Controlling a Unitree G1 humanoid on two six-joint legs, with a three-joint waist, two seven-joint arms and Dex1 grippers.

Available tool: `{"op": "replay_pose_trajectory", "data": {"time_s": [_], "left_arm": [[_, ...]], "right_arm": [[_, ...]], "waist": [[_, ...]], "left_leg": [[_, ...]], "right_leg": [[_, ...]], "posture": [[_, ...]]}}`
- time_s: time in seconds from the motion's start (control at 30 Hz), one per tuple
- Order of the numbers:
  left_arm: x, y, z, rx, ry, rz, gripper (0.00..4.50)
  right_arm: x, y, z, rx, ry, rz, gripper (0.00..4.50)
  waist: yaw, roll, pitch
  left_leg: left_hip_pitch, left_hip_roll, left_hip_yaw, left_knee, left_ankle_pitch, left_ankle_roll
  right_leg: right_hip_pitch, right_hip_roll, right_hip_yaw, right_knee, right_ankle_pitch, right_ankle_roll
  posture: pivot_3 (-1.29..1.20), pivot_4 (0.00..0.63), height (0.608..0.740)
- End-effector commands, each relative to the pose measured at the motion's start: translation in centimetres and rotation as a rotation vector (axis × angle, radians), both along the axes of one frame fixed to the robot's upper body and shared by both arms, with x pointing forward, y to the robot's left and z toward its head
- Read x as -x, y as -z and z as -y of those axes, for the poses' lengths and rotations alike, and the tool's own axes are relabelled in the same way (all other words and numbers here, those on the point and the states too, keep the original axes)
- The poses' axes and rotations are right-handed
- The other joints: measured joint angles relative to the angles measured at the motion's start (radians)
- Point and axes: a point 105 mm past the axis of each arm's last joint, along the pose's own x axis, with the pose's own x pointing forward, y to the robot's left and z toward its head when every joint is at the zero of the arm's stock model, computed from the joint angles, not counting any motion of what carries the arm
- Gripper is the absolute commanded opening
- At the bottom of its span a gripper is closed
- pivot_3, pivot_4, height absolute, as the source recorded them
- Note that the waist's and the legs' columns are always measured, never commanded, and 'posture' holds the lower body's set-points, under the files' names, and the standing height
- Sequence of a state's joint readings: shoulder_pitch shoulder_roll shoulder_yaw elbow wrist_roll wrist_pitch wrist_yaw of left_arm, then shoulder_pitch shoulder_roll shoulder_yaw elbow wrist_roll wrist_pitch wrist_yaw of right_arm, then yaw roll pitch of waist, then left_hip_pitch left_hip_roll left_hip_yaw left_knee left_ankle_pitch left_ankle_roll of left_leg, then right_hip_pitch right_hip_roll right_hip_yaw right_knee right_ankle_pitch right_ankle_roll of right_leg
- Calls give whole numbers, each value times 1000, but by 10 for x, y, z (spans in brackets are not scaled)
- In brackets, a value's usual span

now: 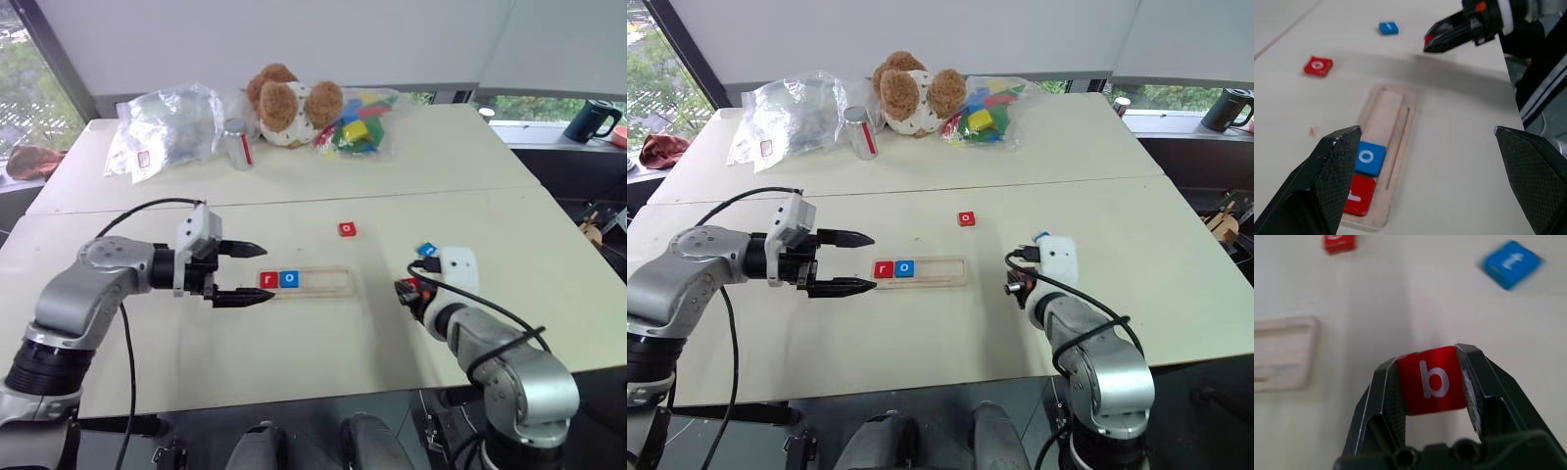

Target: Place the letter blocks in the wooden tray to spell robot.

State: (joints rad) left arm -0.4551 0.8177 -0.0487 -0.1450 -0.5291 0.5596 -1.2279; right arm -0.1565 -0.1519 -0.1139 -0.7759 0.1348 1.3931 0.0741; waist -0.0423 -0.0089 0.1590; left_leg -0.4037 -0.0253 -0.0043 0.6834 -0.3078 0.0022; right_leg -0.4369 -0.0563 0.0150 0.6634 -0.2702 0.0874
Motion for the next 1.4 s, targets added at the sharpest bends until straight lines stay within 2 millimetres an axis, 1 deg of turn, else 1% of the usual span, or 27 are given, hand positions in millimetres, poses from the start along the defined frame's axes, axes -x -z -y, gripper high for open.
{"op": "replay_pose_trajectory", "data": {"time_s": [0.03, 0.1, 0.17, 0.2, 0.3, 0.33, 0.37, 0.4, 0.43, 0.5, 0.57, 0.6, 0.67, 0.73, 0.83, 0.93, 1.03, 1.27, 1.37, 1.4], "left_arm": [[-6, -8, 2, -17, 19, 51, 4500], [-7, -6, 2, -26, 21, 46, 4500], [-8, -4, 2, -31, 20, 42, 4500], [-8, -4, 2, -33, 20, 41, 4500], [-7, -3, 1, -36, 19, 37, 4500], [-7, -4, 0, -37, 17, 36, 4500], [-7, -4, -1, -38, 15, 35, 4500], [-7, -3, -2, -40, 13, 34, 4500], [-7, -3, -3, -43, 13, 32, 4500], [-5, -3, -3, -51, 28, 25, 4500], [-1, -2, -2, -61, 61, 17, 4500], [2, -3, 0, -62, 81, 12, 4500], [5, -4, 0, -82, 111, 16, 4500], [8, -5, -2, -93, 122, 15, 4500], [11, -4, -6, -109, 123, 8, 4500], [14, -3, -10, -116, 107, 3, 4500], [17, -2, -13, -122, 89, -1, 4500], [17, -1, -24, -136, 31, -2, 4500], [18, 1, -27, -142, 18, -6, 4500], [17, 2, -30, -146, 7, -8, 4500]], "right_arm": [[-6, 2, 6, -60, 84, 24, 1227], [-13, 5, 6, -69, 94, 27, 1227], [-16, 7, 5, -85, 110, 22, 2287], [-16, 10, 6, -83, 121, 15, 2673], [-15, 15, 8, -83, 136, -5, 4205], [-15, 12, 10, -82, 137, 6, 4461], [-15, 7, 13, -77, 134, 27, 4461], [-17, -4, 15, -62, 107, 77, 4461], [-20, -21, 17, -33, 49, 153, 4461], [-21, -47, 15, 37, -151, 266, 4461], [-16, -60, 18, 75, -362, 306, 4461], [-10, -60, 22, 90, -506, 285, 4461], [0, -52, 35, 157, -724, 206, 4461], [5, -41, 47, 216, -852, 131, 4461], [2, -26, 65, 233, -933, 51, 4461], [-2, -12, 76, 227, -974, 0, 4461], [-8, -4, 77, 231, -1015, -8, 4461], [-23, 7, 69, 240, -1071, -1, 4461], [-26, 11, 65, 231, -1088, -1, 4461], [-26, 13, 64, 227, -1094, -4, 4224]], "waist": [[1, 0, 0], [1, 0, 0], [1, 0, 0], [1, 0, 0], [5, 0, 0], [7, 0, 0], [8, 0, 0], [10, 0, 0], [11, 0, 0], [17, 1, 1], [22, 1, 1], [24, 0, 1], [32, 3, 3], [31, 2, 3], [25, 1, 3], [25, 1, 4], [28, 1, 4], [32, 2, 4], [32, 2, 4], [32, 2, 4]], "left_leg": [[2, 1, 0, 0, 0, 0], [7, 1, 0, 0, 0, 0], [10, 1, 0, -1, 0, 1], [10, 1, 0, -1, 0, 1], [10, 1, 0, -1, 0, 1], [10, 1, 0, -1, 0, 1], [10, 1, 0, -1, 0, 1], [9, 1, 0, -1, 0, 1], [9, 0, 0, -1, 0, 1], [9, 0, 0, -1, -1, 1], [9, 0, 1, -1, -1, 2], [9, 0, 1, -1, -1, 2], [10, 4, 1, -1, -1, 3], [11, 4, 0, -1, -3, 5], [14, 4, 1, 0, -4, 6], [14, 5, 1, 0, -4, 6], [14, 5, 1, 0, -4, 6], [14, 5, 1, 0, -3, 6], [14, 4, 1, 0, -3, 5], [14, 4, 1, 0, -3, 5]], "right_leg": [[2, 1, 0, 0, 0, 0], [6, 1, 0, 0, 0, 0], [9, 1, 0, -1, 0, 0], [9, 1, 0, -1, 0, 0], [9, 1, 0, -1, 0, 0], [9, 1, 0, -1, 0, 0], [9, 0, 0, -1, 0, 0], [9, 0, 0, -1, 0, 0], [10, 0, 0, -1, 0, 0], [10, 0, 0, -3, 0, 0], [11, 0, 0, -6, 0, 0], [12, 0, 0, -6, 0, 0], [14, 6, 0, -9, 0, 0], [19, 6, 0, -14, 0, 0], [22, 6, 0, -16, 0, 0], [22, 5, 0, -15, 0, 0], [21, 5, 0, -14, 0, 0], [21, 2, 0, -14, 0, 0], [21, 1, 0, -14, 0, 0], [21, 1, 0, -14, 0, 0]], "posture": [[0, 150, 740], [0, 150, 740], [0, 150, 740], [0, 150, 740], [0, 150, 740], [0, 150, 740], [0, 150, 740], [0, 150, 740], [0, 150, 740], [0, 150, 740], [0, 150, 740], [0, 150, 740], [0, 150, 740], [0, 150, 740], [0, 150, 740], [0, 150, 740], [0, 150, 740], [0, 150, 740], [0, 150, 740], [0, 150, 740]]}}
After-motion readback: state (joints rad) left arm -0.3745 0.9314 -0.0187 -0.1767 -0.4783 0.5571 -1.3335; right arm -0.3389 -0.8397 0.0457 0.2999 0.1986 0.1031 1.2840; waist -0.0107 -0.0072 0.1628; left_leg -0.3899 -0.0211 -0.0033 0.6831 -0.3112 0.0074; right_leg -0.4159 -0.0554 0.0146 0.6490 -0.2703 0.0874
